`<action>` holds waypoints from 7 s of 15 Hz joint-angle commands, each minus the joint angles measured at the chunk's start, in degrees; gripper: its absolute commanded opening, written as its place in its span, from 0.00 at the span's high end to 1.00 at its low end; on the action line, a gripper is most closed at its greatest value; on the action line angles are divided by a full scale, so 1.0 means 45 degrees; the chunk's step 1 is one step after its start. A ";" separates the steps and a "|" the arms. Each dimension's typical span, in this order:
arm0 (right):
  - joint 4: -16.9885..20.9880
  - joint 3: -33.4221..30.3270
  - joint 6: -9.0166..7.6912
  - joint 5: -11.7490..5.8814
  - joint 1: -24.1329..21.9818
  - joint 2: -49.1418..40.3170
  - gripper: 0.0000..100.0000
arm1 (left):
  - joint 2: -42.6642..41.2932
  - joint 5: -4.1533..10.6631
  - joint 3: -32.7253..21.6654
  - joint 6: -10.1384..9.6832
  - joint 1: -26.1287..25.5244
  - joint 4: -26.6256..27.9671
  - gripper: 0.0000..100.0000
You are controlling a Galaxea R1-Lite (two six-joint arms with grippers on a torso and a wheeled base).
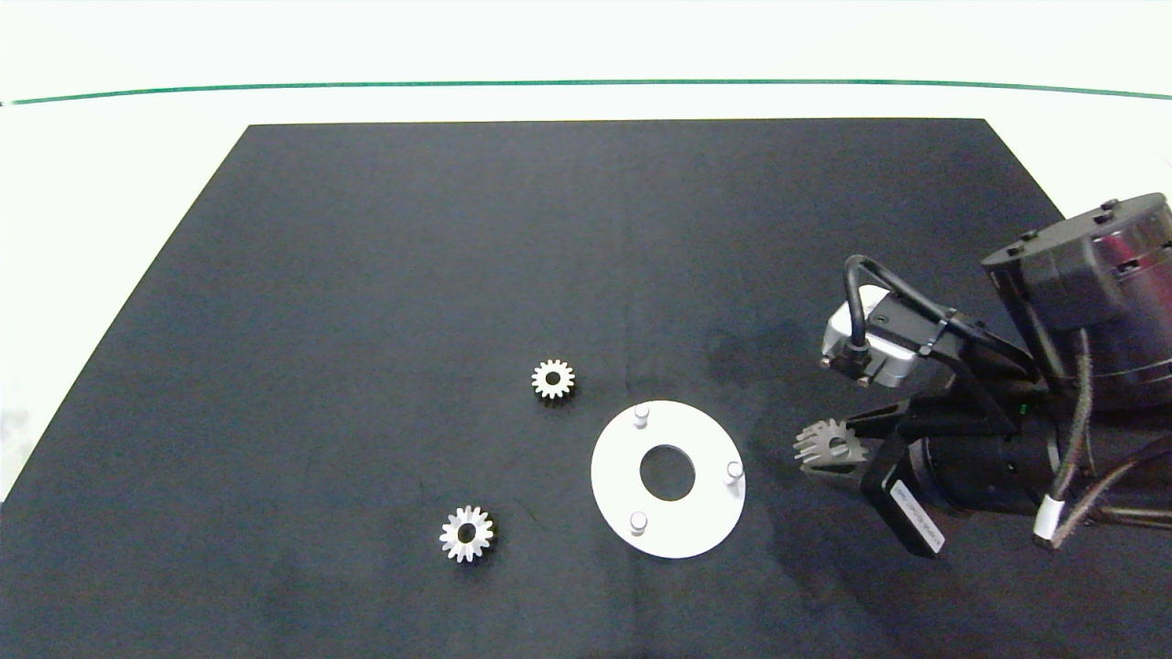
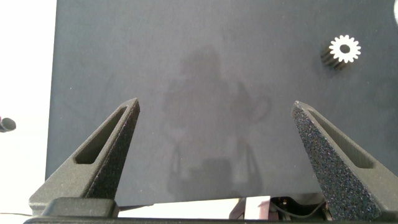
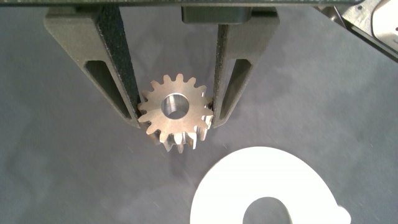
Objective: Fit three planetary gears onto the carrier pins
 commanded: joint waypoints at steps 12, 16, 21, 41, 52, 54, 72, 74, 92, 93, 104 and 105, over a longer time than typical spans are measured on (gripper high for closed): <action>0.0063 -0.1063 0.0094 -0.0378 0.1132 0.2104 0.81 | -0.0002 0.0010 -0.0162 0.0006 0.0008 0.0032 0.00; 0.0043 -0.1200 0.0269 -0.0378 0.1171 0.2417 0.81 | -0.0002 0.0010 -0.0162 0.0006 0.0008 0.0051 0.00; 0.0043 -0.1434 0.0289 -0.0378 0.1171 0.2690 0.81 | -0.0002 0.0010 -0.0318 0.0006 -0.0011 0.0051 0.00; 0.0023 -0.1512 0.0777 -0.0729 0.1113 0.3022 0.00 | 0.0096 0.0010 -0.0670 -0.0073 0.0008 0.0051 0.00; 0.4848 0.1574 -0.0199 -0.2975 -0.2696 -1.1724 0.00 | 0.1424 -0.1103 0.0404 0.2037 -0.0011 0.0090 0.00; 0.5668 0.1828 -0.0297 -0.2956 -0.3184 -1.3169 0.00 | 0.2733 -0.1221 0.0404 0.2193 -0.0480 -0.0085 0.00; 0.6391 0.3742 -0.0551 -0.2917 -0.4493 -1.7036 0.00 | 1.1483 0.4053 0.0561 0.2174 -1.0382 -0.6726 0.00; 0.6391 0.3800 -0.0551 -0.2897 -0.4414 -1.7075 0.00 | 1.2205 0.4111 0.0209 0.2076 -1.0402 -0.7234 0.00; 0.6449 0.3898 -0.0570 -0.2917 -0.4239 -1.7485 0.00 | 1.5916 0.4131 -0.0397 0.1998 -1.0441 -0.9929 0.06; 0.6449 0.3898 -0.0551 -0.2917 -0.4239 -1.7505 0.00 | 1.5916 0.4131 -0.0416 0.2017 -1.0441 -0.9968 0.08; 0.6449 0.3898 -0.0610 -0.2917 -0.4258 -1.7622 0.00 | 1.6151 0.4092 -0.0826 0.2310 -0.9953 -0.9988 0.30; 0.6469 0.3937 -0.0610 -0.2917 -0.4239 -1.7642 0.00 | 1.6170 0.4072 -0.0846 0.2310 -0.9953 -0.9988 0.32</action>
